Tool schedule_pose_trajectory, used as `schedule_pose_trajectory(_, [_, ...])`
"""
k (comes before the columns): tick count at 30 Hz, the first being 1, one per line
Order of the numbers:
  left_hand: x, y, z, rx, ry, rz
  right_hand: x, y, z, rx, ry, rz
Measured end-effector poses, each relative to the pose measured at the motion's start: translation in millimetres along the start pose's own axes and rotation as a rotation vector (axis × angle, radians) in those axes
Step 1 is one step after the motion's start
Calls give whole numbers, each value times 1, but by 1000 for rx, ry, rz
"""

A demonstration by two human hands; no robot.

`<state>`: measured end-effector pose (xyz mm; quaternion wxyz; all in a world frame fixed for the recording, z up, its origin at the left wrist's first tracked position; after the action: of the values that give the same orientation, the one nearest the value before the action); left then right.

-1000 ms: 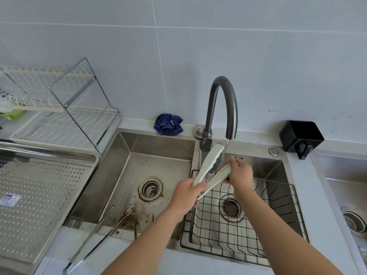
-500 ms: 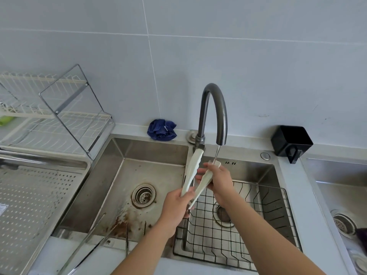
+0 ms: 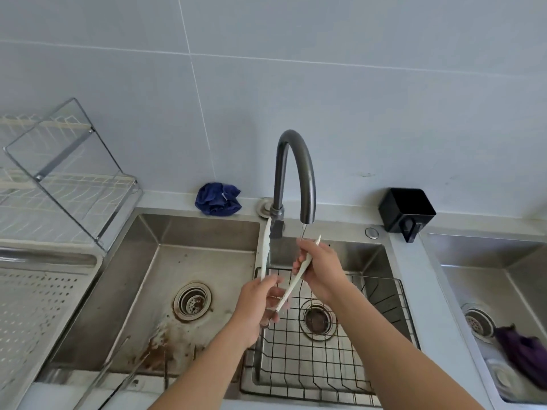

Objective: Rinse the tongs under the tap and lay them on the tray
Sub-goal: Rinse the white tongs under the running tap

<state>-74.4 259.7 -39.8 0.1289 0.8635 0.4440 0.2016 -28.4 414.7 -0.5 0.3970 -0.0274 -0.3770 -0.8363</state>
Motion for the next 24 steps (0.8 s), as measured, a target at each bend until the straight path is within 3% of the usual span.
schedule_pose_trajectory(4, [17,4,9,34,11,-87,7,2,4,-39,54,-1])
schedule_pose_trajectory(7, [23,8,8,110,0,-178,3,1,6,-173,38,-197])
schedule_pose_trajectory(9, [22,13,8,131,-56,-197,3,5,1,-260,91,-241])
schedule_pose_trajectory(12, [14,17,14,92,-58,-230,4,4,-4,-203,151,-120])
schedule_pose_trajectory(17, [3,15,11,62,-54,-201,5,-10,-1,89,-366,121])
schedule_pose_trajectory(24, [-7,10,18,-18,-35,-195,11,-14,-17,167,-450,239])
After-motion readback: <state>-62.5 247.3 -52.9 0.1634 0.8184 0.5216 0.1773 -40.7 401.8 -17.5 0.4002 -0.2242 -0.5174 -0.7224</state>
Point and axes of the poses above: each hand's wrist, its own y-axis away from the middle knuckle, its own x-axis out of the palm, z = x × y, the point moved 3 cm from there along -y, towards the middle knuckle, and after that the axes turned 12 degrees about x, right-handed, at the moved point
